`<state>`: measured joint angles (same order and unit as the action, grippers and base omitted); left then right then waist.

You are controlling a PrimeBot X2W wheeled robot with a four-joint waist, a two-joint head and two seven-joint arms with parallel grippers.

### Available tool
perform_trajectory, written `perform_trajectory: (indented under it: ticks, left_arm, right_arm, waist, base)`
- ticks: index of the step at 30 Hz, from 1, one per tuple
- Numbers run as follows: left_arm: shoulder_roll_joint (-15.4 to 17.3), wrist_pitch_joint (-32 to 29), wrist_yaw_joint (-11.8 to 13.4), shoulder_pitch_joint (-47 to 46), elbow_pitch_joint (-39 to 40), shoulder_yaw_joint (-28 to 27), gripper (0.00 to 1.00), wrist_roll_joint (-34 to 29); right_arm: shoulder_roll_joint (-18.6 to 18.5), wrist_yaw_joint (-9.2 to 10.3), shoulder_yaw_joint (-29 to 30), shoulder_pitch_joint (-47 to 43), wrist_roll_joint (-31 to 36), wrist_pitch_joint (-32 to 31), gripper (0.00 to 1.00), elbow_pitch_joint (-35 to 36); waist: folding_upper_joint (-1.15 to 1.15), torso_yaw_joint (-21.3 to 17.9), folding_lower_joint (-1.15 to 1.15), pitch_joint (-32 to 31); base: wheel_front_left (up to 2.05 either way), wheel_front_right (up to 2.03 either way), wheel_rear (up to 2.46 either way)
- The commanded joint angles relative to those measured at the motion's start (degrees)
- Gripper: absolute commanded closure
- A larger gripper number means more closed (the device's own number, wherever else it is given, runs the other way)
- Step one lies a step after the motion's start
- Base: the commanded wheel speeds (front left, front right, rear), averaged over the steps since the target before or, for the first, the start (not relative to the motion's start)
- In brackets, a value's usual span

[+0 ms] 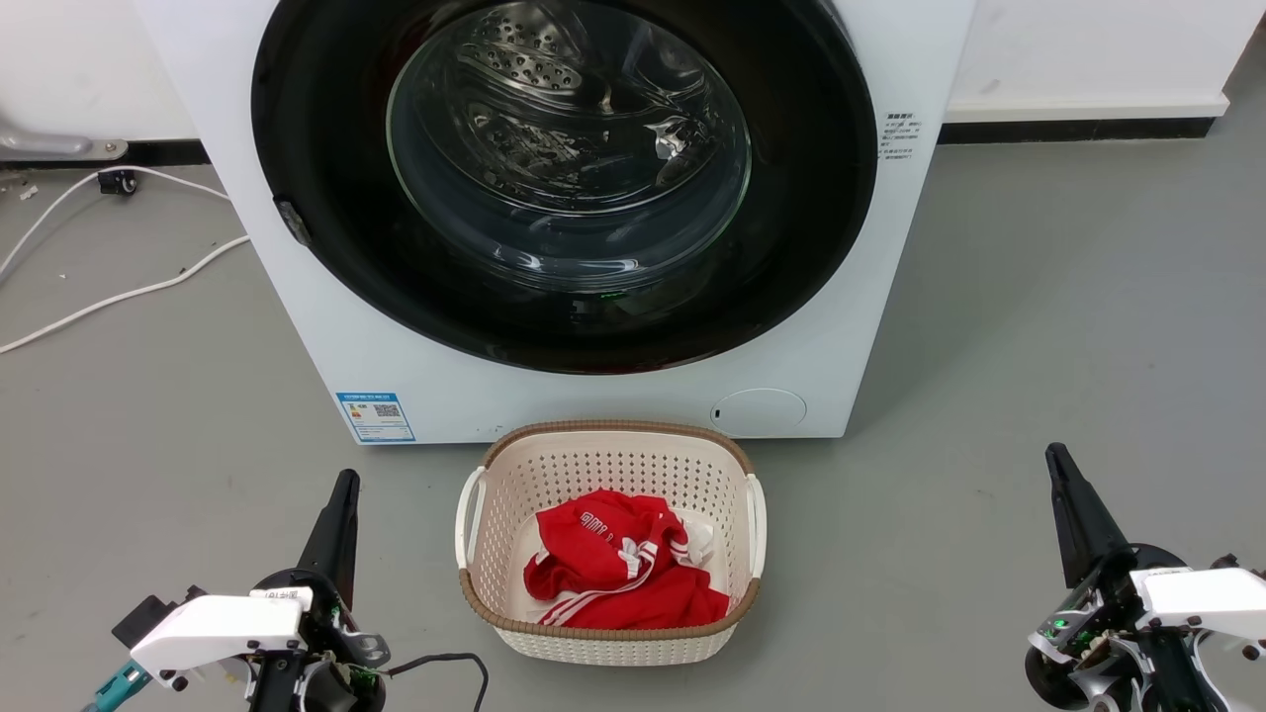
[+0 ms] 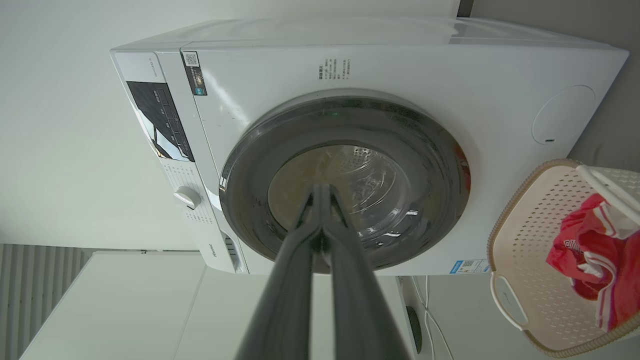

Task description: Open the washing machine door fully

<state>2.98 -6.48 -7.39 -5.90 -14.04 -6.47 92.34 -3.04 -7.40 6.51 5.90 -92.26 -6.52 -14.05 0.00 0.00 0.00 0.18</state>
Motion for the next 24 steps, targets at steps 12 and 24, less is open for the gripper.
perform_trajectory:
  ticks: [12, 24]
  left_arm:
    - [0.0, -0.2, -0.2, -0.6, -0.1, -0.2, 1.0, -0.3]
    - [-0.2, 1.6, 0.1, 0.1, -0.9, 1.7, 0.0, -0.3]
  right_arm:
    - [0.2, -0.17, 0.1, 0.6, 0.2, -0.1, 1.0, 0.0]
    - [0.1, 0.0, -0.7, -0.9, -0.2, 1.2, 0.0, 0.0]
  waist:
    - [0.0, 0.0, 0.0, 0.0]
    - [0.0, 0.0, 0.0, 0.1]
  base:
    - [0.0, 0.0, 0.0]
    - [0.0, 0.0, 0.0]
